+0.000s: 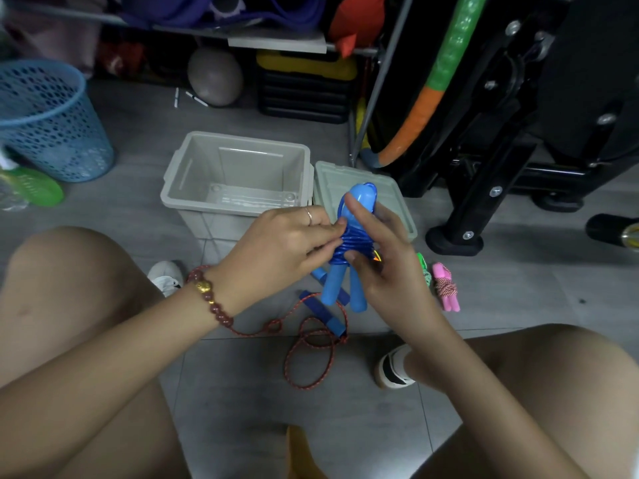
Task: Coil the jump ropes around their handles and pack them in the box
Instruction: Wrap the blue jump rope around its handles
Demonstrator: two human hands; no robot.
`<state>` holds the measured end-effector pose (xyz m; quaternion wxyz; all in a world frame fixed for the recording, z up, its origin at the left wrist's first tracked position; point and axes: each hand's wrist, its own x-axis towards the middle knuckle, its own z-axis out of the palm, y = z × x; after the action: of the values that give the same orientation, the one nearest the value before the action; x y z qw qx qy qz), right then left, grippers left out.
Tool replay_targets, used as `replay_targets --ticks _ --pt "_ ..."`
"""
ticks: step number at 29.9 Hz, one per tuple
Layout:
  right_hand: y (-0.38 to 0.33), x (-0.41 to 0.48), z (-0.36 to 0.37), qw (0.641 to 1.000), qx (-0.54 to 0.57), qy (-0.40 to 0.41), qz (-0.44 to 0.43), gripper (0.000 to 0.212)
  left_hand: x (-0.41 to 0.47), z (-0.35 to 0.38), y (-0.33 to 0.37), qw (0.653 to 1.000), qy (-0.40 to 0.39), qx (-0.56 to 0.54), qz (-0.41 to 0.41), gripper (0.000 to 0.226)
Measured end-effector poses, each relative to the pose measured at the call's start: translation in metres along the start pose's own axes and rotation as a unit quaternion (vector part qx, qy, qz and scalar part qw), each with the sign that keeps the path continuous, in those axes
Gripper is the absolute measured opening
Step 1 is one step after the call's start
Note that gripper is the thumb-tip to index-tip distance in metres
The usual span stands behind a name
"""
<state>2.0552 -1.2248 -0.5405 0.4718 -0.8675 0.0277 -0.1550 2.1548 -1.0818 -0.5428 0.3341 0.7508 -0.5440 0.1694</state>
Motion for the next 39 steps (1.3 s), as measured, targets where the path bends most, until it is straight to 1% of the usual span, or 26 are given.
replay_targets --ticks 2,4,8,14,18,21,25,27,31,34,39 --pt "0.000 0.001 -0.001 1.000 0.001 0.003 0.005 0.069 0.001 0.001 -0.001 0.997 0.005 0.063 0.032 0.016" --pt "0.000 0.002 -0.002 1.000 -0.005 0.006 0.009 0.068 0.001 0.004 -0.001 0.993 0.012 0.103 0.051 0.015" --pt "0.002 0.001 0.001 1.000 -0.010 0.021 0.012 0.071 -0.001 0.008 -0.004 0.991 0.008 0.118 0.065 0.019" --pt "0.006 0.000 0.000 0.998 0.026 0.026 0.047 0.069 0.001 0.011 0.000 0.997 0.001 0.078 0.014 0.017" --pt "0.009 0.001 0.000 0.998 -0.006 0.018 0.060 0.072 -0.003 0.014 0.003 0.997 -0.026 0.066 -0.035 0.021" --pt "0.009 0.002 0.005 0.998 -0.011 0.023 0.058 0.060 -0.002 0.015 0.005 0.994 -0.025 0.086 -0.063 0.025" --pt "0.003 0.004 0.007 0.998 0.029 0.037 0.043 0.043 0.000 0.011 0.001 0.995 0.020 0.073 -0.067 0.022" --pt "0.000 0.006 0.006 0.998 0.037 0.043 0.040 0.041 0.001 0.010 0.001 0.995 0.028 0.070 -0.069 0.021" --pt "0.000 0.005 0.005 0.996 0.051 0.038 0.054 0.039 0.005 0.009 0.000 0.996 0.009 0.075 -0.051 0.019" --pt "0.001 0.007 0.003 0.995 0.075 0.044 0.049 0.039 0.007 0.008 -0.001 0.997 0.009 0.073 -0.038 0.016" --pt "0.005 0.007 0.008 0.991 0.112 0.046 0.056 0.021 0.005 0.006 -0.003 0.997 0.001 0.072 -0.036 0.019"
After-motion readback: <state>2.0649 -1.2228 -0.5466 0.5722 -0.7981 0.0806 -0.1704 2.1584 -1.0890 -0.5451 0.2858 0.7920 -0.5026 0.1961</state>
